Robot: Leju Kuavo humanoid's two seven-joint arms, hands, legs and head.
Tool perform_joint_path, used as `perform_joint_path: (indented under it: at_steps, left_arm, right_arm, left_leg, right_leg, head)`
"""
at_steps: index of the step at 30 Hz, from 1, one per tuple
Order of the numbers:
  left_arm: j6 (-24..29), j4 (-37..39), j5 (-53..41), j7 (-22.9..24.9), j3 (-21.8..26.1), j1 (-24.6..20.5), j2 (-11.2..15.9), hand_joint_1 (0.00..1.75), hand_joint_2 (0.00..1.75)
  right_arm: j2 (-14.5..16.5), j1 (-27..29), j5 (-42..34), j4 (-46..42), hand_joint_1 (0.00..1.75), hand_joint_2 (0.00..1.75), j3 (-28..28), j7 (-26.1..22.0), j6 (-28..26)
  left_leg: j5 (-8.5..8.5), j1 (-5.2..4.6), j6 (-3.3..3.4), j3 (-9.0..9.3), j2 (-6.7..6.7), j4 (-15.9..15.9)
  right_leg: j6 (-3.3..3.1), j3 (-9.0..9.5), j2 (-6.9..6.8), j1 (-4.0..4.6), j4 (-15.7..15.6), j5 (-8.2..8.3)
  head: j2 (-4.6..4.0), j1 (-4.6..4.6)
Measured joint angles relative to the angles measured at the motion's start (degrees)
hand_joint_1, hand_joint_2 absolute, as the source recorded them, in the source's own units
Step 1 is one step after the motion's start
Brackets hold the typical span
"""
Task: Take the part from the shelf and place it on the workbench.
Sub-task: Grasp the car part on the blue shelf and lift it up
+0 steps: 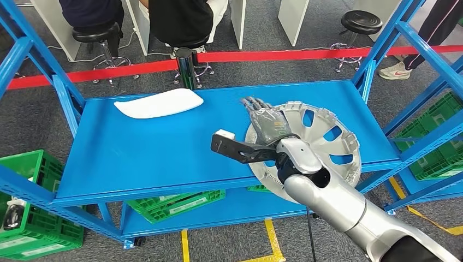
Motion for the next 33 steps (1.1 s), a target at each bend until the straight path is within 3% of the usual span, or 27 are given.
perform_joint_path:
  at_steps: [6, 14, 19, 24, 29, 33]
  left_arm:
    - [0.0, 0.0, 0.1, 0.0, 0.0, 0.0, 0.0, 0.00, 0.00]
    - [-0.2, 0.0, 0.2, -0.2, 0.0, 0.0, -0.1, 0.00, 0.00]
    - [-0.2, 0.0, 0.6, -0.2, 0.0, 0.0, -0.1, 0.00, 0.00]
    - [-0.1, 0.0, 1.6, -0.6, 0.0, 0.0, -0.1, 0.00, 0.00]
    - [0.2, 0.1, 2.6, -0.9, 0.1, 0.0, -0.1, 0.00, 0.00]
    - [0.6, 0.2, 2.9, -0.9, 0.1, 0.0, -0.3, 0.00, 0.00]
  right_arm:
    - [-0.7, -0.1, -1.7, -1.0, 0.00, 1.75, 1.1, 0.5, 3.6]
    - [-0.8, 5.4, -3.6, 0.0, 0.00, 1.75, -1.4, 0.7, 25.8]
    - [-0.2, 7.9, 3.1, -0.6, 0.00, 1.75, -5.1, 0.7, 38.3]
    - [0.3, 8.7, 8.7, -2.1, 0.00, 1.75, -8.5, 0.7, 47.1]
    - [0.2, 8.0, 11.4, -4.1, 0.00, 1.75, -10.9, 0.7, 46.9]
    - [-0.3, 5.2, 8.7, -5.6, 0.00, 1.75, -11.3, 0.7, 38.2]
  left_leg:
    - [0.00, -0.01, 0.00, 0.00, -0.18, 0.0]
    - [0.00, -0.02, 0.00, -0.03, -0.67, 0.0]
    - [0.01, -0.03, 0.01, 0.01, -0.70, 0.0]
    - [0.06, -0.05, 0.09, 0.06, -0.73, 0.0]
    - [0.11, -0.20, 0.17, 0.05, -0.51, 0.0]
    - [0.11, -0.23, 0.17, 0.06, -0.29, 0.0]
  right_leg:
    - [0.00, 0.00, -0.06, -0.01, 0.0, 0.00]
    - [0.04, 0.10, -0.42, -0.04, 0.0, -0.06]
    - [0.06, 0.17, -0.47, -0.05, -0.1, -0.09]
    - [0.13, 0.29, -0.50, -0.08, -0.1, -0.10]
    - [0.28, 0.27, -0.39, -0.23, -0.1, 0.02]
    - [0.31, 0.23, -0.29, -0.27, -0.1, 0.03]
  head:
    - [0.00, -0.01]
    - [0.00, -0.01]
    - [0.00, -0.03]
    - [0.00, -0.03]
    - [0.00, -0.04]
    - [0.00, -0.07]
